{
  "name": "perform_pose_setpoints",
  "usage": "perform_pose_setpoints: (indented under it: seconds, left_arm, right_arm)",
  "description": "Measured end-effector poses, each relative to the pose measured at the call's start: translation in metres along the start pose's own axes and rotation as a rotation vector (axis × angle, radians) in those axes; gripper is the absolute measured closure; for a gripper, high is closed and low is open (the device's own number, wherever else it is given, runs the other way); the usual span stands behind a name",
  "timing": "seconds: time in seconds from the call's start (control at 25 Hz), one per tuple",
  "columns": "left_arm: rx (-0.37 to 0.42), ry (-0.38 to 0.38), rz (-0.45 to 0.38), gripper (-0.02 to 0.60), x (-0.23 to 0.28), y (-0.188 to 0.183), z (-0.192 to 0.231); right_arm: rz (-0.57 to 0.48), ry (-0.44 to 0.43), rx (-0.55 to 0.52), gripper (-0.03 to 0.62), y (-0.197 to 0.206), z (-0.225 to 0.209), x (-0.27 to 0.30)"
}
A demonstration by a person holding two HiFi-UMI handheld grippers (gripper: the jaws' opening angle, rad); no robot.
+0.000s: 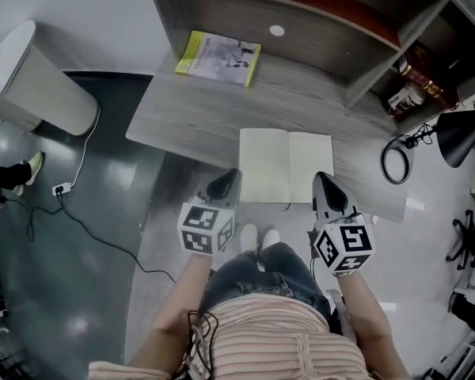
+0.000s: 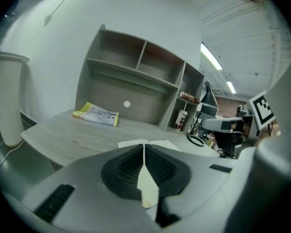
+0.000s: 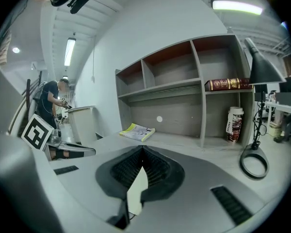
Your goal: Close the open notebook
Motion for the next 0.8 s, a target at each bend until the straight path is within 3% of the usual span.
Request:
perform_pose_setpoints:
  seconds: [0.28, 0.48, 0.8]
  left_arm:
    - [-0.080, -0.014, 0.104, 0.566, 0.015, 0.022, 0.004]
    - [-0.176, -0.004, 0.194, 0.469, 0.026, 0.047, 0.006]
    - [-0.314, -0.011, 0.265, 0.443, 0.034, 0.075, 0.017]
  right_arm:
    - [0.047, 0.001, 0.009, 0.586, 0.013, -0.010, 0.005]
    - [0.088, 0.002, 0.015, 0.586, 0.026, -0.019, 0.008]
    - [0.140, -0.012, 0.043, 0.586, 0.042, -0.025, 0.012]
Point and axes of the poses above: the fingertips, and each gripper's own axes: x forward along the fingers, z to its left, y out of its underside, the point moved 2 cm from there along -x, backward along the fingers, and after that the axes turned 4 degrees about -y, right-handed, at the moved point
